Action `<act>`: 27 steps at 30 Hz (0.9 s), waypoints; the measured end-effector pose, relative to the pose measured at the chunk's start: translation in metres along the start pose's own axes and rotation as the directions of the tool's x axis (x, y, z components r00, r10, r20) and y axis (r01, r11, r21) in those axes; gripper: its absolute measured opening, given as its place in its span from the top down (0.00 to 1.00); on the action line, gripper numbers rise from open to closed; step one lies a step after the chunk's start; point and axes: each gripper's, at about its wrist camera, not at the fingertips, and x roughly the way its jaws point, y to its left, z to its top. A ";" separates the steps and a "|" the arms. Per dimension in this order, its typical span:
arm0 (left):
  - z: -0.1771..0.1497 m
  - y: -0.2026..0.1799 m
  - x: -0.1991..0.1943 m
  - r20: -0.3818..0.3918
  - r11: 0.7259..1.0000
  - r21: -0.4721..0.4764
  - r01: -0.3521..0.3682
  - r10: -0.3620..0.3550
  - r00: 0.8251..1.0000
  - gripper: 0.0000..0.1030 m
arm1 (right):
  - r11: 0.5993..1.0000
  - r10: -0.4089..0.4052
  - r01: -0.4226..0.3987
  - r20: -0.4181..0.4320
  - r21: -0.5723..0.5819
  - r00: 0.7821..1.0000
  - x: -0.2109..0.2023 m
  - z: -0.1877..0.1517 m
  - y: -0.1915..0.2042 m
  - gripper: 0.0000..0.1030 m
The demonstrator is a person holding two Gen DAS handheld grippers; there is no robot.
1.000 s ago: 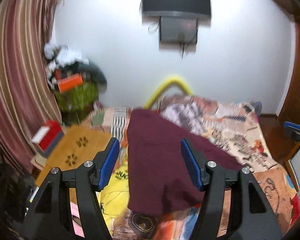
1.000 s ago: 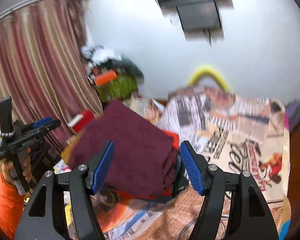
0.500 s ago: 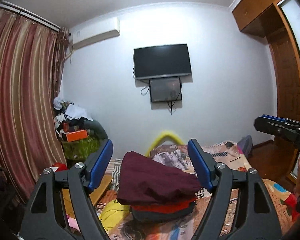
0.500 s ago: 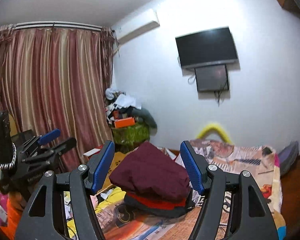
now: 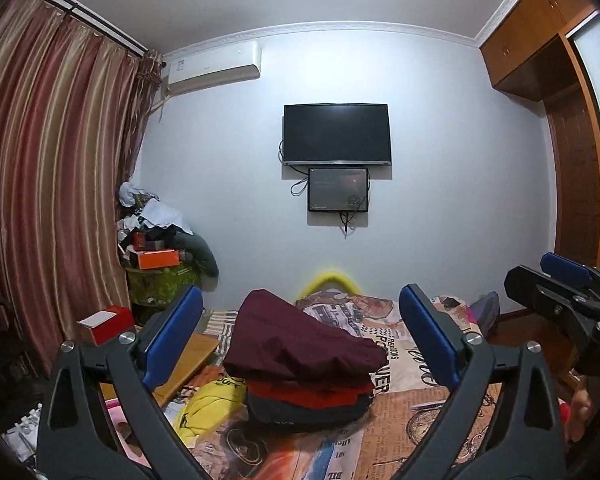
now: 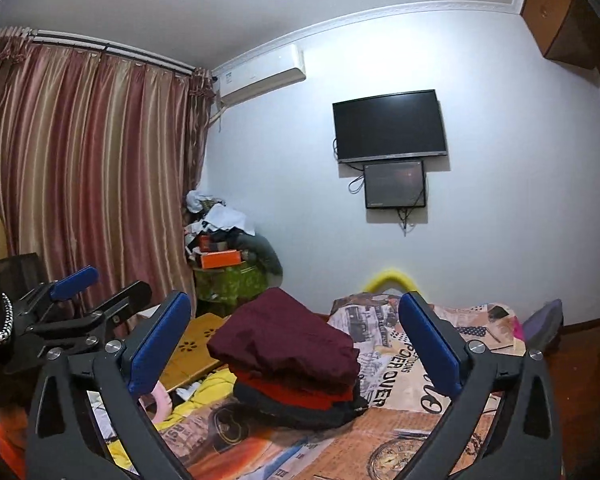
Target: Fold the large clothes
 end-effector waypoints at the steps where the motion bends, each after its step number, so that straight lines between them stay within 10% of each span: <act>1: 0.000 0.000 -0.001 0.002 1.000 0.000 -0.004 0.004 1.000 0.03 | 1.000 -0.002 0.002 0.000 0.006 1.000 -0.002 -0.001 0.000 0.00; 27: -0.014 -0.009 0.008 -0.032 1.000 0.000 -0.005 0.005 0.999 0.01 | 0.998 -0.032 0.034 -0.037 0.056 0.999 -0.017 -0.006 -0.008 0.00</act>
